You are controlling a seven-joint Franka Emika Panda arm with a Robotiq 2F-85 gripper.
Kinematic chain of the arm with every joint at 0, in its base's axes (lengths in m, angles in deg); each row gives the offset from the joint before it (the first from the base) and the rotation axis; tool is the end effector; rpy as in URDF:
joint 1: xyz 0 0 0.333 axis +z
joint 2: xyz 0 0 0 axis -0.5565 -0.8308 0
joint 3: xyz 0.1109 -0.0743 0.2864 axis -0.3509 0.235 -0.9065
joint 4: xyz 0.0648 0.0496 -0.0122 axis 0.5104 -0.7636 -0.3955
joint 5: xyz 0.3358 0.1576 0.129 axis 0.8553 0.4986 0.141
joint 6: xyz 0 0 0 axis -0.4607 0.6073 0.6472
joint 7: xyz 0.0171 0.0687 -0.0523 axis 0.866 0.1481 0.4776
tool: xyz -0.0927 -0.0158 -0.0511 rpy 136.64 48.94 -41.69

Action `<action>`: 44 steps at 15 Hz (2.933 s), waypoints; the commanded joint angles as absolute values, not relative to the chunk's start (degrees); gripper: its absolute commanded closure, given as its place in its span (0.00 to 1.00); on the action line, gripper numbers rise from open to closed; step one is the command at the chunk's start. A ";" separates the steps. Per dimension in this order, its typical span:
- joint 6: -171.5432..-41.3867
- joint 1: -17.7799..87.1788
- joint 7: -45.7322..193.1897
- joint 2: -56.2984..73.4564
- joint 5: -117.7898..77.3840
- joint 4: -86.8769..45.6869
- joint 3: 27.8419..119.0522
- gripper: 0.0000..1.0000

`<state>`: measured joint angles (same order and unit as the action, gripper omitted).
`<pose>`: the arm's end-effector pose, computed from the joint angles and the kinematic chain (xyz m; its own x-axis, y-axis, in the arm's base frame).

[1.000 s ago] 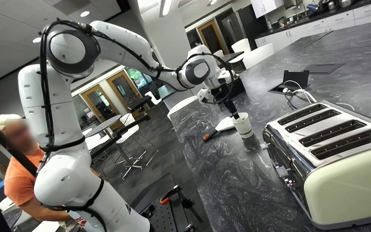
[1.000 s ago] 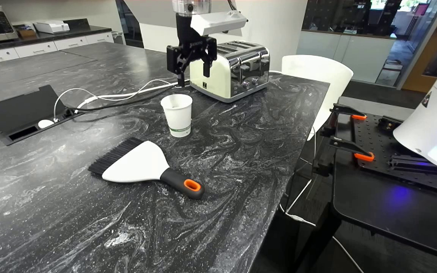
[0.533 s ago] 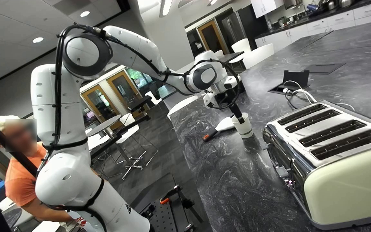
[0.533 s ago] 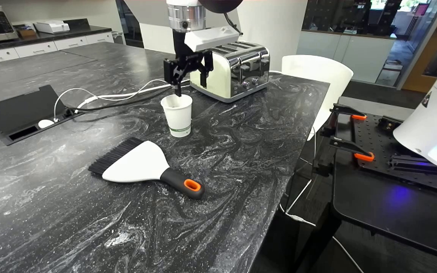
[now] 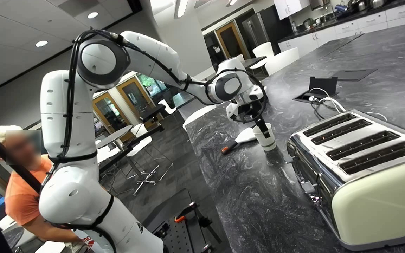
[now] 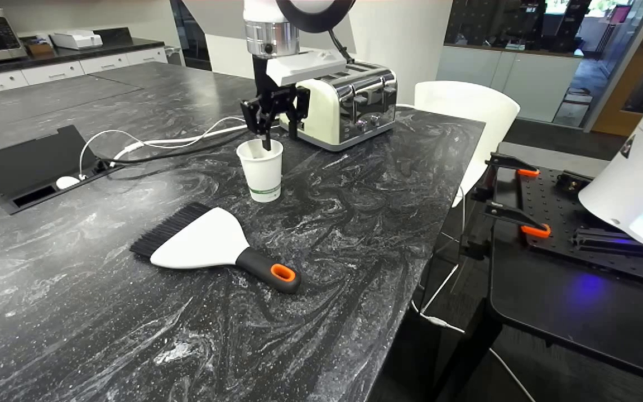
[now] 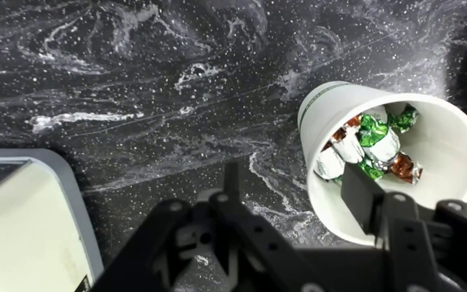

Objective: Empty the candy in the cup onto the table

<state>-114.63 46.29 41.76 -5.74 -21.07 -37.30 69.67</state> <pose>0.6213 0.1358 0.2193 0.9299 -0.3620 0.0653 -0.3632 -0.9317 0.0068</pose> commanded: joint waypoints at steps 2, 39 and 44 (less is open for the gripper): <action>-114.93 47.06 41.11 -6.44 -19.24 -36.16 70.55 0.69; -62.08 51.37 13.47 5.42 -48.29 -37.65 64.65 0.99; -59.41 52.22 13.80 -1.76 -47.15 -34.54 64.73 0.99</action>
